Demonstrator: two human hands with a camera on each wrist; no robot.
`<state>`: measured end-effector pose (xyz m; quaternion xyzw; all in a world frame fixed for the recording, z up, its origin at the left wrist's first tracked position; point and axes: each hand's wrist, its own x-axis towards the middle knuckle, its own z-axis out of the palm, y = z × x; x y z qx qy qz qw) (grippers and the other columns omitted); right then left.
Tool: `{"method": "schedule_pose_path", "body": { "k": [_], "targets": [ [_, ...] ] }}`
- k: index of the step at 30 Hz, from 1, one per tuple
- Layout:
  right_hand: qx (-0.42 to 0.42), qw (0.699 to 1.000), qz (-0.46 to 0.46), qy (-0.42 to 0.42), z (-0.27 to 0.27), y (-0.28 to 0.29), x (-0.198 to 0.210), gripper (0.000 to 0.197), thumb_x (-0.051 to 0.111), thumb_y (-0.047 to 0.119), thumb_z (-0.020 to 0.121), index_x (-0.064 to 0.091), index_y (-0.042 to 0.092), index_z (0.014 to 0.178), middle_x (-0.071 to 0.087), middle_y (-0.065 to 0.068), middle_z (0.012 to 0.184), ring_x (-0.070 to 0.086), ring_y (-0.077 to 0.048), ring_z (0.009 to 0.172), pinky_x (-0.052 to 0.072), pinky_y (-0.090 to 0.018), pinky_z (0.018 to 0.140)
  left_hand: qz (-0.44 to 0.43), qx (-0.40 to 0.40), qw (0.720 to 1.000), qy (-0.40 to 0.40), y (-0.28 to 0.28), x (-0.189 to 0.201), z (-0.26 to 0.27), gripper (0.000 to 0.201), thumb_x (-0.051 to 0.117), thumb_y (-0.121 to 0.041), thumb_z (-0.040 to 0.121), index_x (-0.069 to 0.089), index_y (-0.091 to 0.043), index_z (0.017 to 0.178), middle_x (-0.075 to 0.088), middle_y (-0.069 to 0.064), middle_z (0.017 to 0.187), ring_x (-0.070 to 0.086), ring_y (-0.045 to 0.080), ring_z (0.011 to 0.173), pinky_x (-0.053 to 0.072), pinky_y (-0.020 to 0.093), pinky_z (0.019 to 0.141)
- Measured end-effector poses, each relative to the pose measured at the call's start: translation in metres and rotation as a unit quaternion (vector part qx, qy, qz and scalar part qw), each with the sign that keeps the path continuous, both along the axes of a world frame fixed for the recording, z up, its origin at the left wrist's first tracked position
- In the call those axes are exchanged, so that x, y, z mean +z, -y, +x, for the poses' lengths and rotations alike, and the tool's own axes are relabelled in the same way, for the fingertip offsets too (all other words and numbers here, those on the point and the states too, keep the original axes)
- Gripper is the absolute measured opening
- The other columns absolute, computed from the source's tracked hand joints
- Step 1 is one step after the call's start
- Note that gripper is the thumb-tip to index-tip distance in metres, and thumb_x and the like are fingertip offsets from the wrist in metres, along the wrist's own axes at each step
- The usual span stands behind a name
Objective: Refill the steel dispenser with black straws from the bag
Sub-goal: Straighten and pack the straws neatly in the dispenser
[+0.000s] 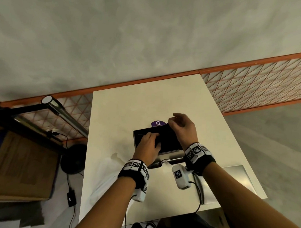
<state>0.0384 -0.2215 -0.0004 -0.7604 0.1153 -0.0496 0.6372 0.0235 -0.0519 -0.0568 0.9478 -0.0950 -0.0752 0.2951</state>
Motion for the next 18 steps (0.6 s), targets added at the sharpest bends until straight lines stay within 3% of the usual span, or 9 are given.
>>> {"method": "schedule_pose_path", "body": {
  "k": [3, 7, 11, 15, 18],
  "targets": [
    [-0.031, 0.996, -0.078, 0.025, 0.008, 0.022, 0.009, 0.023, 0.063, 0.027, 0.091, 0.067, 0.021, 0.113, 0.071, 0.007, 0.105, 0.065, -0.007, 0.098, 0.05, -0.023, 0.087, 0.015, -0.019, 1.0, -0.015, -0.006, 0.001, 0.009, 0.055, 0.067, -0.028, 0.095, 0.048, -0.016, 0.146, 0.044, 0.003, 0.141, 0.044, 0.023, 0.132, 0.042, 0.037, 0.111],
    [-0.001, 0.974, -0.223, 0.032, 0.007, 0.044, -0.01, 0.034, 0.056, 0.028, 0.097, 0.061, 0.012, 0.127, 0.057, -0.004, 0.133, 0.054, -0.018, 0.12, 0.035, -0.019, 0.094, 0.073, -0.08, 0.991, -0.077, -0.023, 0.006, 0.026, 0.091, 0.08, -0.035, 0.081, 0.031, -0.019, 0.156, 0.032, 0.004, 0.15, 0.039, 0.026, 0.138, 0.04, 0.042, 0.114],
    [0.034, 0.973, -0.226, -0.024, -0.006, 0.04, -0.039, 0.049, 0.048, 0.035, 0.1, 0.047, 0.01, 0.141, 0.043, -0.007, 0.146, 0.044, -0.024, 0.132, 0.035, -0.031, 0.11, 0.14, -0.133, 0.975, -0.108, -0.027, 0.006, 0.04, 0.108, 0.085, -0.041, 0.077, 0.02, -0.018, 0.161, 0.032, 0.008, 0.156, 0.036, 0.029, 0.142, 0.036, 0.043, 0.116],
    [0.04, 0.975, -0.217, -0.034, -0.015, 0.022, -0.053, 0.054, 0.044, 0.037, 0.101, 0.036, 0.008, 0.147, 0.035, -0.006, 0.148, 0.04, -0.024, 0.133, 0.034, -0.03, 0.11, 0.188, -0.158, 0.964, -0.099, -0.013, -0.006, 0.041, 0.111, 0.081, -0.042, 0.08, 0.011, -0.017, 0.162, 0.034, 0.013, 0.153, 0.045, 0.036, 0.133, 0.042, 0.048, 0.11],
    [0.021, 0.977, -0.208, -0.032, -0.01, 0.015, -0.052, 0.055, 0.043, 0.037, 0.102, 0.035, 0.007, 0.147, 0.034, -0.007, 0.147, 0.038, -0.024, 0.134, 0.033, -0.034, 0.113, 0.196, -0.139, 0.965, -0.1, -0.002, -0.009, 0.042, 0.107, 0.078, -0.045, 0.079, 0.015, -0.015, 0.16, 0.036, 0.014, 0.152, 0.049, 0.038, 0.13, 0.044, 0.05, 0.107]
  ]
}}
